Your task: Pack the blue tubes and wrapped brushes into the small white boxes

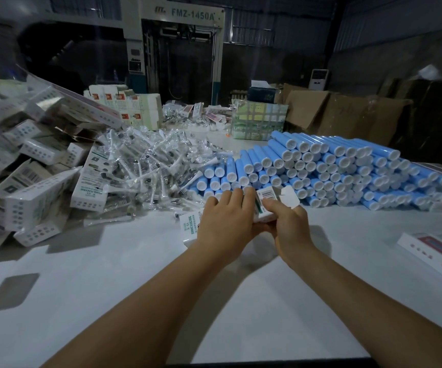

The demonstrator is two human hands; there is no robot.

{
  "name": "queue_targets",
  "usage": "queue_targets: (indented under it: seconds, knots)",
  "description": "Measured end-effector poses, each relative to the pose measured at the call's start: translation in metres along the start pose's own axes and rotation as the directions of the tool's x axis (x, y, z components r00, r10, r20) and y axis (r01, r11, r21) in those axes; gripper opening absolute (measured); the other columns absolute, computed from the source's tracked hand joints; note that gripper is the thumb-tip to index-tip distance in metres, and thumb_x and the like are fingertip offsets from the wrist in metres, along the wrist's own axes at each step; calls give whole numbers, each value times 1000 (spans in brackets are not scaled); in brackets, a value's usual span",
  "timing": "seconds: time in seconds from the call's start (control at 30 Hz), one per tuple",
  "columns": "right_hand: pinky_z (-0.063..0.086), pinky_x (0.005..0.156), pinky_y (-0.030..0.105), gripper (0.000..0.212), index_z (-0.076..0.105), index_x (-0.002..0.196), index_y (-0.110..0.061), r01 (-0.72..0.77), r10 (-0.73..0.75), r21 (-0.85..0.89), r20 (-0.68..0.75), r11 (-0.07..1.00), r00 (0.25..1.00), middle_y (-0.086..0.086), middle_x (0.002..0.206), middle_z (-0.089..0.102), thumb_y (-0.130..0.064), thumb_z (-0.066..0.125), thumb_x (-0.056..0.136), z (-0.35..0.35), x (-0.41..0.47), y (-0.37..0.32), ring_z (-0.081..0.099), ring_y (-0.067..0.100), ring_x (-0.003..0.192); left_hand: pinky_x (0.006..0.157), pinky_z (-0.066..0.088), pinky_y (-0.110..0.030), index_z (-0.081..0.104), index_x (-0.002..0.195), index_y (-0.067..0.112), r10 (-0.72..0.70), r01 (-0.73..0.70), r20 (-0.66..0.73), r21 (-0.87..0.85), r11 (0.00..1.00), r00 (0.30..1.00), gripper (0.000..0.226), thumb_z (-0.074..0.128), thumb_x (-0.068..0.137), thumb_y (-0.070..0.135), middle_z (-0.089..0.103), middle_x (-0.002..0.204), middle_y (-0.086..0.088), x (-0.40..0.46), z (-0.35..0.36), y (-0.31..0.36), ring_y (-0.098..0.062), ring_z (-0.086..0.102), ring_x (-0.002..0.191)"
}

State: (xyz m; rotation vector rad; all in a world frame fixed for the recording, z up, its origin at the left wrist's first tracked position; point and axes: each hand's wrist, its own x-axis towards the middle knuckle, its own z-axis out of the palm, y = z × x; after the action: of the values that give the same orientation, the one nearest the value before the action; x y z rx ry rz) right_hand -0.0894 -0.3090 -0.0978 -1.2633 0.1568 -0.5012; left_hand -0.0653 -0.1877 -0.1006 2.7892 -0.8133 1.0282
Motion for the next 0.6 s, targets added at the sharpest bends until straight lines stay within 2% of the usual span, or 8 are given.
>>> queue_targets:
  seconds: [0.07, 0.17, 0.27, 0.37, 0.47, 0.53, 0.57, 0.6]
  knots:
    - [57, 62, 38, 12, 76, 76, -9, 49, -49, -20, 38, 999, 998, 11, 79, 73, -7, 65, 77, -2, 0, 1, 72, 27, 75, 76, 39, -35, 47, 131, 10, -3, 3, -22, -23, 1000, 1000, 75, 41, 86, 70, 57, 106, -3, 0, -2, -1, -22, 54, 93]
    - [59, 63, 40, 14, 78, 79, -22, 120, -115, -45, 102, 992, 988, 8, 78, 74, -18, 67, 71, -4, -1, 0, 72, 26, 75, 74, 38, -35, 49, 129, 8, -3, 2, -28, -52, 999, 1000, 79, 37, 84, 72, 58, 103, -4, -1, -5, -1, -24, 54, 89]
    - [57, 58, 35, 15, 78, 80, -24, 131, -131, 10, 146, 991, 981, 6, 78, 73, -20, 66, 72, -7, 1, 0, 71, 24, 75, 76, 37, -37, 44, 135, 7, -6, 6, 6, -72, 997, 1000, 86, 26, 81, 71, 57, 112, -7, 0, -8, -1, -26, 54, 96]
    - [55, 54, 31, 16, 78, 77, -22, 82, -97, 90, 179, 993, 979, 5, 79, 73, -20, 61, 76, -8, 3, -1, 71, 22, 76, 79, 34, -34, 36, 138, 10, -3, 5, 31, -61, 998, 1000, 84, 24, 81, 70, 52, 119, -6, 0, -9, -3, -25, 51, 103]
    - [56, 57, 33, 15, 76, 74, -16, 57, -69, 94, 132, 994, 989, 8, 80, 73, -17, 61, 72, -6, 3, 1, 71, 24, 77, 80, 35, -36, 35, 139, 9, 0, 3, 51, -55, 998, 999, 88, 18, 78, 71, 52, 120, -7, 0, -8, -1, -26, 51, 104]
    - [57, 62, 34, 16, 75, 71, -16, 82, -84, 23, 71, 996, 994, 5, 76, 72, -17, 59, 70, -6, 3, 1, 70, 23, 75, 80, 36, -37, 35, 139, 9, 5, -2, 59, -47, 999, 998, 88, 20, 78, 71, 51, 121, -7, 0, -7, 0, -26, 51, 106]
    - [56, 64, 32, 18, 74, 72, -15, 146, -142, -106, 45, 984, 989, 3, 75, 72, -19, 57, 70, -8, 3, 1, 69, 20, 74, 81, 36, -36, 33, 139, 10, 16, -14, 66, -35, 999, 998, 86, 25, 80, 72, 51, 122, -6, 0, -5, 0, -25, 50, 107]
    - [55, 64, 29, 20, 71, 75, -14, 246, -239, -300, 60, 922, 969, 1, 74, 70, -21, 52, 72, -10, 2, 1, 67, 18, 73, 81, 36, -35, 32, 139, 10, 29, -28, 70, -16, 999, 997, 83, 31, 83, 71, 50, 122, -5, -1, -4, 0, -24, 50, 107]
